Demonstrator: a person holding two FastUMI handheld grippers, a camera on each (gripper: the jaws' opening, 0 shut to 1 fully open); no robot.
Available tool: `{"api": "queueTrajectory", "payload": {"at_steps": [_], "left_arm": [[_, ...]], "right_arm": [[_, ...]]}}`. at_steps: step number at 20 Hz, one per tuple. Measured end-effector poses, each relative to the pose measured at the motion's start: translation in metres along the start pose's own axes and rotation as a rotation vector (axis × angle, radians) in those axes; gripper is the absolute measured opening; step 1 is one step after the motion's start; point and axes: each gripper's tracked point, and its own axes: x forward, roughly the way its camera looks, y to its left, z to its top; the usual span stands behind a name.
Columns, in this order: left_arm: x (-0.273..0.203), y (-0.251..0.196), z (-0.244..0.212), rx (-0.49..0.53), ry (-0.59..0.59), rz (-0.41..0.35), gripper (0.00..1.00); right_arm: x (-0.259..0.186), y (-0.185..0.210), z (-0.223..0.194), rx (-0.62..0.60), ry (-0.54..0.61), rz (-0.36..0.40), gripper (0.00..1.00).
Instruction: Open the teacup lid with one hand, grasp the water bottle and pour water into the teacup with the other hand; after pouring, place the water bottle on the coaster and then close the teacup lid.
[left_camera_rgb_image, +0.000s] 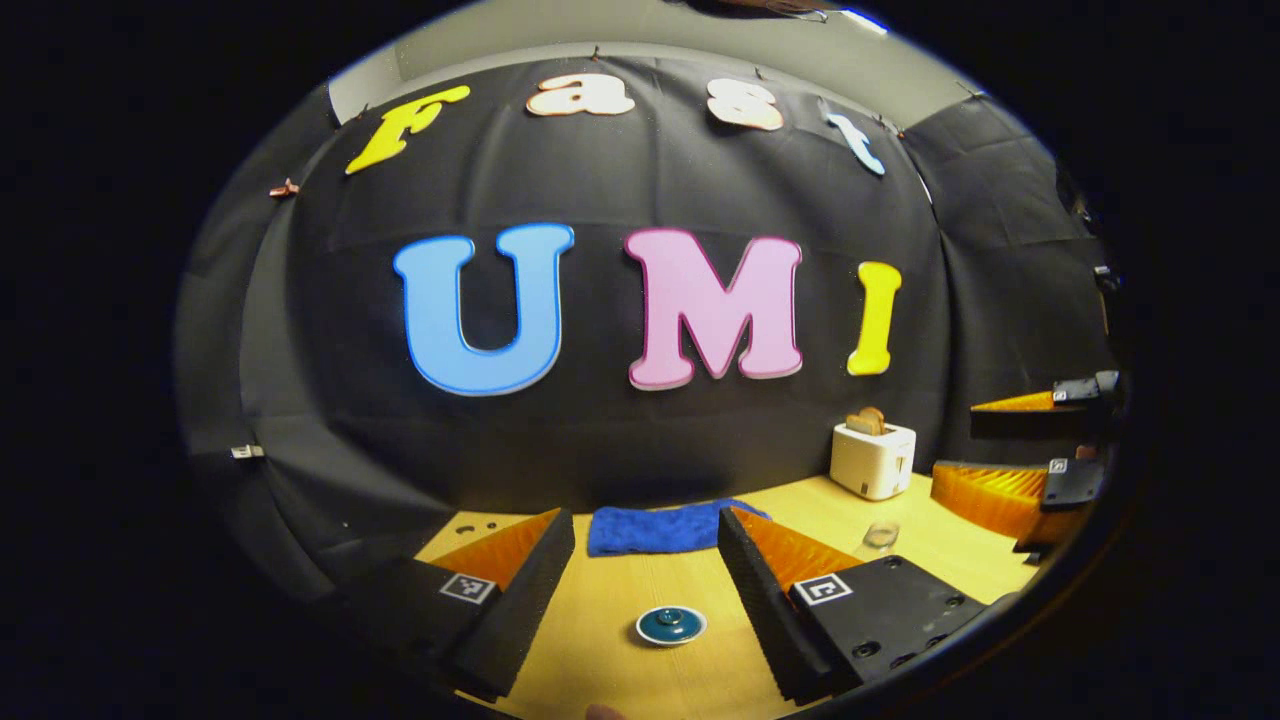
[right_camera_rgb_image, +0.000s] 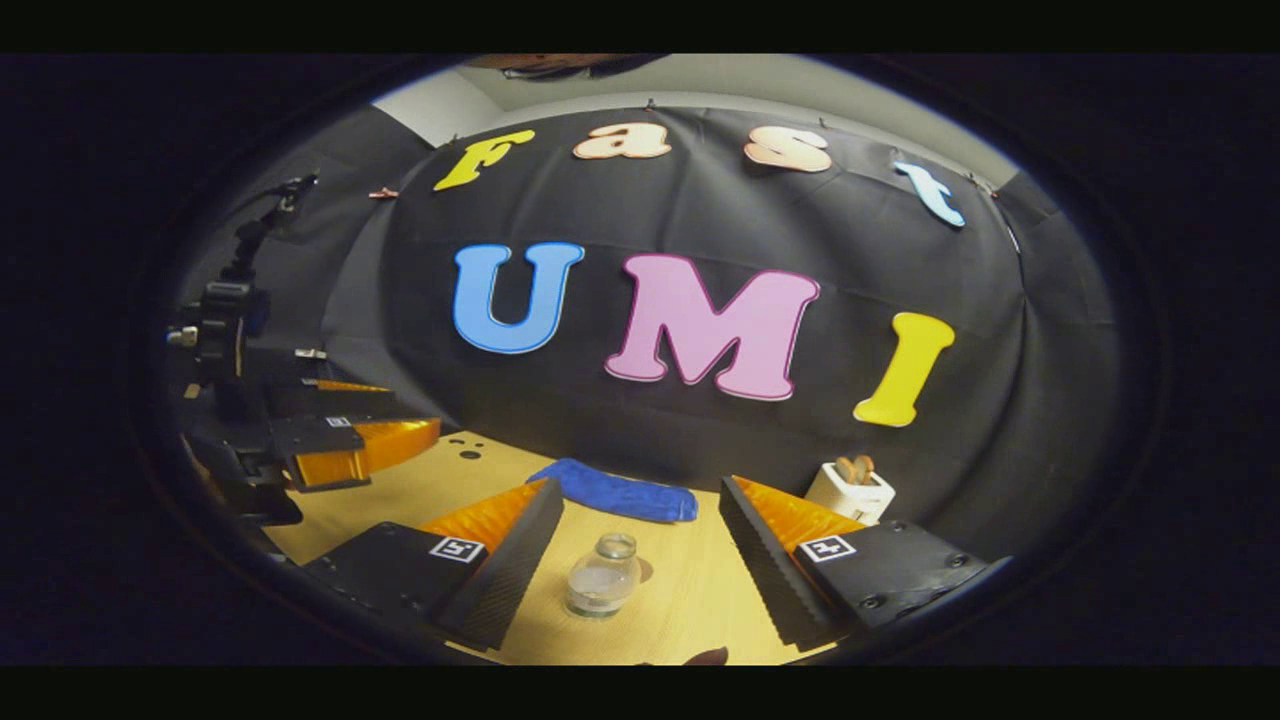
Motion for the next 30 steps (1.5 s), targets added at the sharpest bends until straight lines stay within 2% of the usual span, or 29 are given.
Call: {"api": "queueTrajectory", "payload": {"at_steps": [4, 9, 19, 25, 26, 30], "left_arm": [[0.029, -0.011, -0.083, -0.025, 0.058, -0.002, 0.91], [0.048, -0.017, -0.142, -0.023, 0.094, 0.003, 0.91], [0.05, -0.019, -0.148, -0.006, 0.091, 0.01, 0.91], [0.07, -0.029, -0.166, -0.014, 0.121, -0.013, 0.9], [0.075, -0.029, -0.17, -0.006, 0.129, -0.011, 0.89], [0.088, -0.03, -0.184, 0.009, 0.167, -0.019, 0.73]], "right_arm": [[0.008, 0.005, -0.057, 0.019, 0.032, 0.006, 0.98], [0.006, 0.013, -0.117, 0.055, 0.095, -0.001, 0.98], [0.035, 0.033, -0.174, 0.102, 0.157, 0.018, 0.98], [0.034, 0.036, -0.171, 0.111, 0.158, 0.013, 0.98], [0.034, 0.035, -0.17, 0.112, 0.157, 0.013, 0.98], [0.035, 0.035, -0.166, 0.105, 0.159, 0.01, 0.98]]}}
